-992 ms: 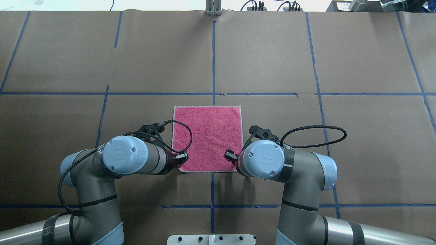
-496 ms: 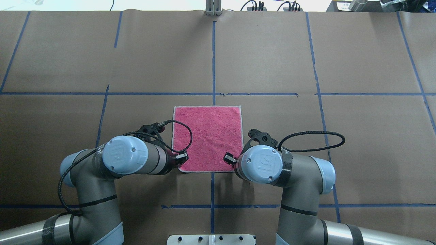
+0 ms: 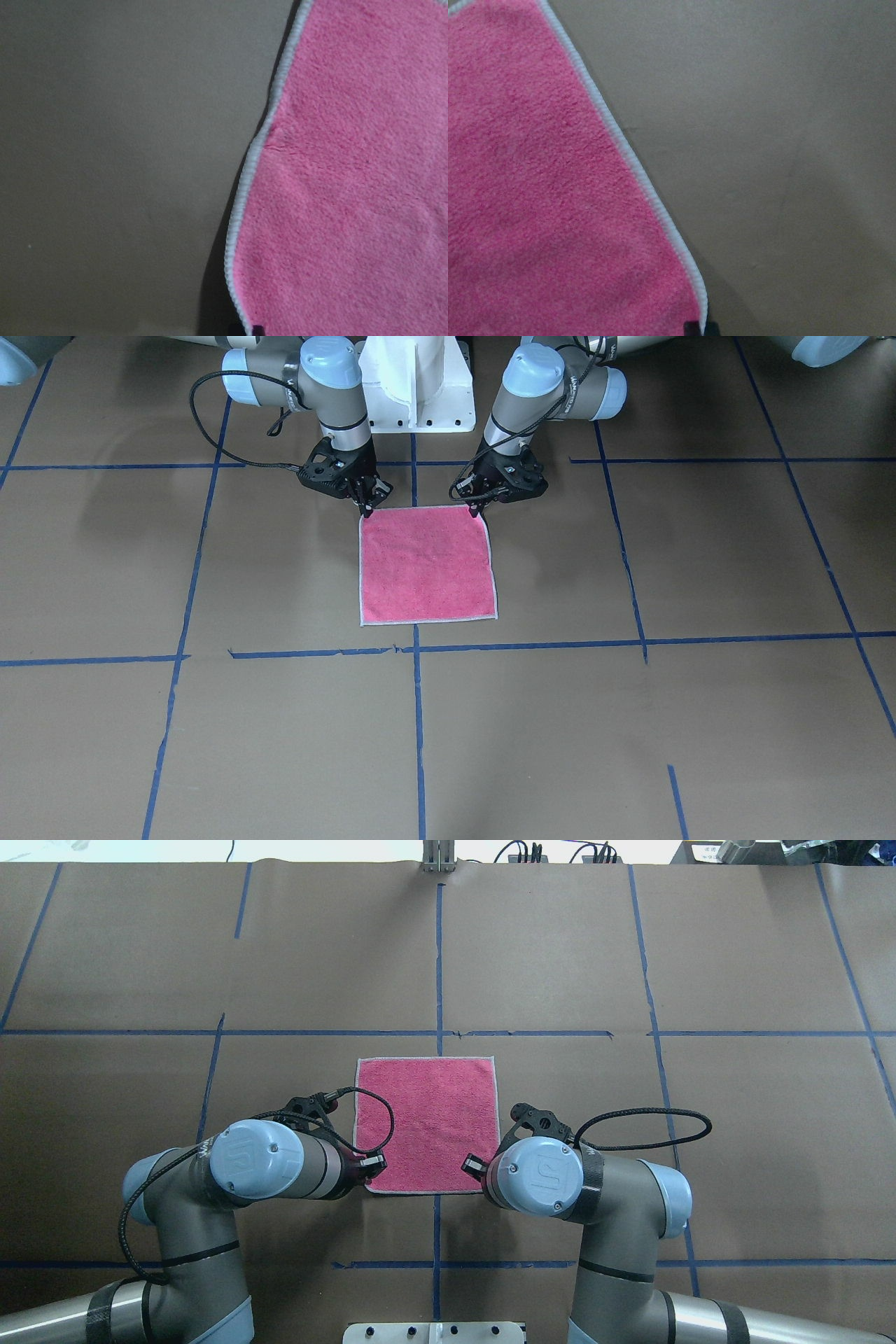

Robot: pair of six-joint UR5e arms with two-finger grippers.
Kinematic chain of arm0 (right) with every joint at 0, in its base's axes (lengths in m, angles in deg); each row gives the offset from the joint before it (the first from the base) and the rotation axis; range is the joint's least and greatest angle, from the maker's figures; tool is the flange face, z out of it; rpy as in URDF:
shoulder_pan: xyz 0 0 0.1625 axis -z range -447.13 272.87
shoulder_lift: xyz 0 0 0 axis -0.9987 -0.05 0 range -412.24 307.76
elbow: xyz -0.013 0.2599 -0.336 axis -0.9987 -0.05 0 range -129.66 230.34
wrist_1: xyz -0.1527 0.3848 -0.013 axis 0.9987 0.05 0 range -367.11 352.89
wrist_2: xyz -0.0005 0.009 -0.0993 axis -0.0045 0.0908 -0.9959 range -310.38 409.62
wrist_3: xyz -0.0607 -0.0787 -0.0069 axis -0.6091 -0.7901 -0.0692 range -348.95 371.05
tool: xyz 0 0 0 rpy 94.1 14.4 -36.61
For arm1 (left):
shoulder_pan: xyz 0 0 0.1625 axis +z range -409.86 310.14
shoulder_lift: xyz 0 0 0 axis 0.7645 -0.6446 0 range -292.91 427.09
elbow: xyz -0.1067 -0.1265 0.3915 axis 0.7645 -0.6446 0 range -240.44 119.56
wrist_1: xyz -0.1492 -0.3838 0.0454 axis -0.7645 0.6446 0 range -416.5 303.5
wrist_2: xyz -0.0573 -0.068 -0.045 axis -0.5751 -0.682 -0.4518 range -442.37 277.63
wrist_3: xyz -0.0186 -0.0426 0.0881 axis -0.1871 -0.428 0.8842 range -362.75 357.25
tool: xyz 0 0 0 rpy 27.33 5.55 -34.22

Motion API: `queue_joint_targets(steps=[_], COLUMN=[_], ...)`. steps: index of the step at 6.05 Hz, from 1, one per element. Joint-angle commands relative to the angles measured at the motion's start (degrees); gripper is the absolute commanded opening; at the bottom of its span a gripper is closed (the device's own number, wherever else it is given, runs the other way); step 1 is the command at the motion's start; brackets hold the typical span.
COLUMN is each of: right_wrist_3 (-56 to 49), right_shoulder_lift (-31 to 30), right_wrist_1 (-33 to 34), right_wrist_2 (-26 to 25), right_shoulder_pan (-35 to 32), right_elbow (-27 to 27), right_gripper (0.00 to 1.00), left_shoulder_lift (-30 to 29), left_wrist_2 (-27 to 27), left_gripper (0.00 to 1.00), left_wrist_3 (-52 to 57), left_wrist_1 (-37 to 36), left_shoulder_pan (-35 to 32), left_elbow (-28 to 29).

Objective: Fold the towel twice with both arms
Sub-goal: 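Lift the near edge with both grippers and fold it over the far edge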

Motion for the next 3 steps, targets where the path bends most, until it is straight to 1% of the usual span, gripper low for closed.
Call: queue_joint_targets(steps=[1, 2, 3], right_wrist_3=[-0.3, -0.3, -0.3], right_shoulder_lift=[-0.8, -1.6, -1.5], right_wrist_1=[1.1, 5.8, 9.4], right_wrist_2=[0.7, 1.3, 1.7], right_shoulder_pan=[-1.1, -1.1, -0.8], right_elbow=[5.9, 11.4, 14.3], right_gripper=[0.01, 0.01, 0.01], left_shoulder_lift=[-0.4, -0.6, -0.8], left_wrist_2=[-1.7, -4.4, -4.7], left_gripper=[0.03, 0.03, 0.03], left_wrist_3=[0.1, 0.1, 0.1], left_wrist_1=[-1.9, -11.7, -16.7], left_shoulder_pan=[0.0, -0.2, -0.1], left_elbow=[-3.1, -11.1, -16.0])
